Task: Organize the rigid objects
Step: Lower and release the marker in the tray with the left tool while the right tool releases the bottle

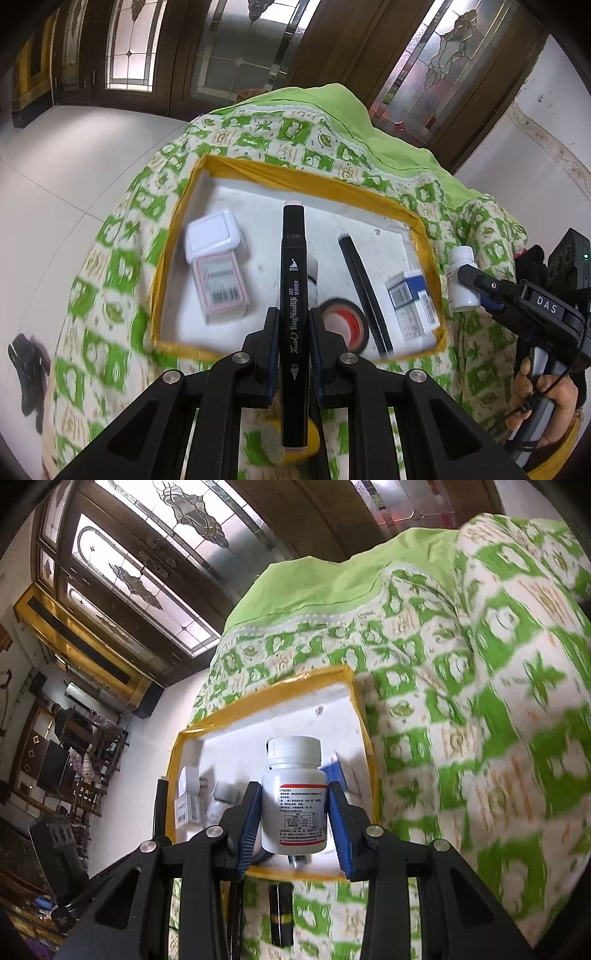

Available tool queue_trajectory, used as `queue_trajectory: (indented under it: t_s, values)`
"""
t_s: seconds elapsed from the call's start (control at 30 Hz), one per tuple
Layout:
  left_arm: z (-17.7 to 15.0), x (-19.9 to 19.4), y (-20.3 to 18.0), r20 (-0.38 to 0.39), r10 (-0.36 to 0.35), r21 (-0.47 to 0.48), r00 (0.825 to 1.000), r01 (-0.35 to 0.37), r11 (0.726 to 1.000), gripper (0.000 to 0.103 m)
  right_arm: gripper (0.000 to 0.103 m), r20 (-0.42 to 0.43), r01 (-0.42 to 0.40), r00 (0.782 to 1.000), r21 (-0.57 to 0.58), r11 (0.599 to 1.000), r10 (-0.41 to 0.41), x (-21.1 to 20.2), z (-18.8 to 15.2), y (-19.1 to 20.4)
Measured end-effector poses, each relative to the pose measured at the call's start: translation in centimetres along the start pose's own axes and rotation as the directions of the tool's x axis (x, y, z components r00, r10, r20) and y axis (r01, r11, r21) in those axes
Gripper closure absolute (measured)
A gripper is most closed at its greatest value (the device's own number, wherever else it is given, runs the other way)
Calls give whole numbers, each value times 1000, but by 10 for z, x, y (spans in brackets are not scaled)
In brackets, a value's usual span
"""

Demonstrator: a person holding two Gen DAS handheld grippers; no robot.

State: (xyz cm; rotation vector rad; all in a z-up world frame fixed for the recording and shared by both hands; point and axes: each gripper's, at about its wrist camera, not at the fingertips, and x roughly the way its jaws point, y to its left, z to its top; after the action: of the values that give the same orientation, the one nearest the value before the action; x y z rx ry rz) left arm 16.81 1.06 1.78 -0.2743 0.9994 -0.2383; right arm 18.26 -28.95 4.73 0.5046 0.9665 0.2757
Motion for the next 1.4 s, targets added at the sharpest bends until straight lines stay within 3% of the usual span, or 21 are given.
queue_trajectory:
  t_s: [0.5, 0.9, 1.23, 1.33, 1.4]
  values:
    - [15, 47, 17, -31, 72, 23, 997, -71, 997, 89, 68, -4, 53, 999, -97, 994, -54, 52, 45, 8]
    - [23, 66, 8, -40, 106, 77, 994, -102, 992, 89, 68, -61, 150, 985, -141, 979, -160, 99, 41, 0]
    - [19, 70, 8, -56, 116, 68, 992, -113, 991, 87, 66, -43, 139, 988, -161, 977, -147, 101, 40, 3]
    - [18, 61, 11, -49, 105, 48, 993, -103, 994, 77, 57, -21, 131, 990, -148, 980, -136, 94, 40, 2]
    - [15, 49, 13, -30, 78, 23, 997, -77, 997, 57, 56, 2, 109, 994, -122, 987, -109, 85, 40, 1]
